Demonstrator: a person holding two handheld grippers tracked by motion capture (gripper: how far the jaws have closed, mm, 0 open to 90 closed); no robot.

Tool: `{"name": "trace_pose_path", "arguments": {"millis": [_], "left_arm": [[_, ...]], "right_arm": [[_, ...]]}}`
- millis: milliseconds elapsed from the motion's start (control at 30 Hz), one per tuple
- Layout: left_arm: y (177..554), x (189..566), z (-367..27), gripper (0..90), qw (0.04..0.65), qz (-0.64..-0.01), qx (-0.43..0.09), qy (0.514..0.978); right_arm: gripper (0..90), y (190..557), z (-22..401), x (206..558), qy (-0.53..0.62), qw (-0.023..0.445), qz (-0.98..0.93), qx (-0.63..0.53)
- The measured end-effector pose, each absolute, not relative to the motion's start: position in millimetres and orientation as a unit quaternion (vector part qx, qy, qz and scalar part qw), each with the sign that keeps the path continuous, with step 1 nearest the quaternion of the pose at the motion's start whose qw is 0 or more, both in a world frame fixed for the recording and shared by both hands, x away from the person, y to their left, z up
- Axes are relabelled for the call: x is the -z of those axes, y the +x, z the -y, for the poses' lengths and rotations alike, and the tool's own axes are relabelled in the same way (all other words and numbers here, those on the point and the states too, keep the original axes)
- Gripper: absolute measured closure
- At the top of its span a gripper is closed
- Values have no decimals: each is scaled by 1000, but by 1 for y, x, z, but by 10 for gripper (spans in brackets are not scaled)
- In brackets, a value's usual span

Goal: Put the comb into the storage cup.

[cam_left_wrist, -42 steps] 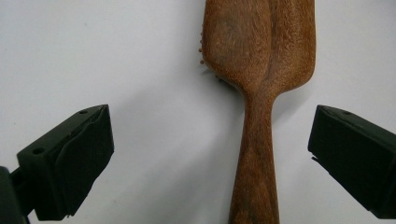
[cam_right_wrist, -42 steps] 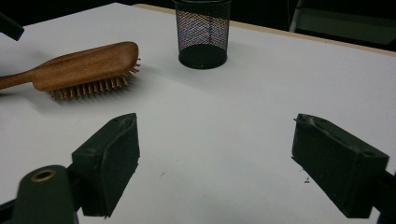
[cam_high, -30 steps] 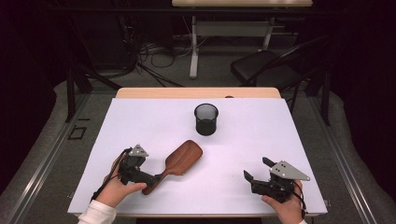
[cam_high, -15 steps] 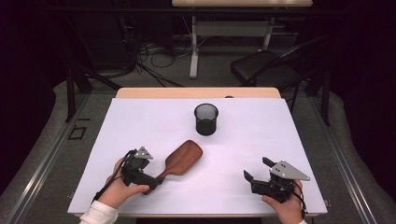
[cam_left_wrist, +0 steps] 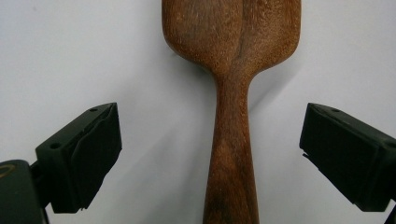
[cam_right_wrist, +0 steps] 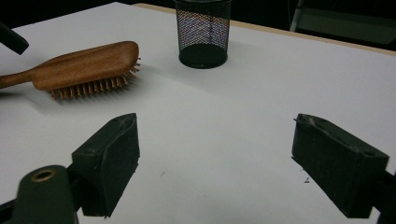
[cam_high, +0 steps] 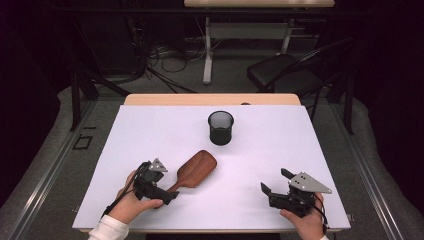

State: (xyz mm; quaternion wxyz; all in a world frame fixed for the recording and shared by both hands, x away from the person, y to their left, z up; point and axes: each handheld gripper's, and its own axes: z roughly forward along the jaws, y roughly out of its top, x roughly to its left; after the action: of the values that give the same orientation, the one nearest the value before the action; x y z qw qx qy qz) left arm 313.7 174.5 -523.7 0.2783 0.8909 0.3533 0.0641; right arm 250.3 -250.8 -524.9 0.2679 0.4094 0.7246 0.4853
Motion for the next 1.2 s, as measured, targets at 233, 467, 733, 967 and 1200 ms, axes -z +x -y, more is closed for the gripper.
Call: {"name": "trace_pose_path", "arguments": {"millis": [233,467,733,967,1200], "left_arm": [[314,524,-169,58,276,-346,-62,895],[314,525,-162,64,273,-343,-61,897],[315,525,-154,151,264,-335,-65,902],[318,527,-149,178,245,-338,-66,907],[320,527,-146,293,231,-335,-69,911]], "right_arm": [[146,250,251,525,409,268,-725,-485],[146,250,251,525,409,268,-725,-485],[146,250,250,525,409,268,-726,-484],[146,250,250,525,409,267,-726,-484],[146,250,250,525,410,267,-725,-484]]}}
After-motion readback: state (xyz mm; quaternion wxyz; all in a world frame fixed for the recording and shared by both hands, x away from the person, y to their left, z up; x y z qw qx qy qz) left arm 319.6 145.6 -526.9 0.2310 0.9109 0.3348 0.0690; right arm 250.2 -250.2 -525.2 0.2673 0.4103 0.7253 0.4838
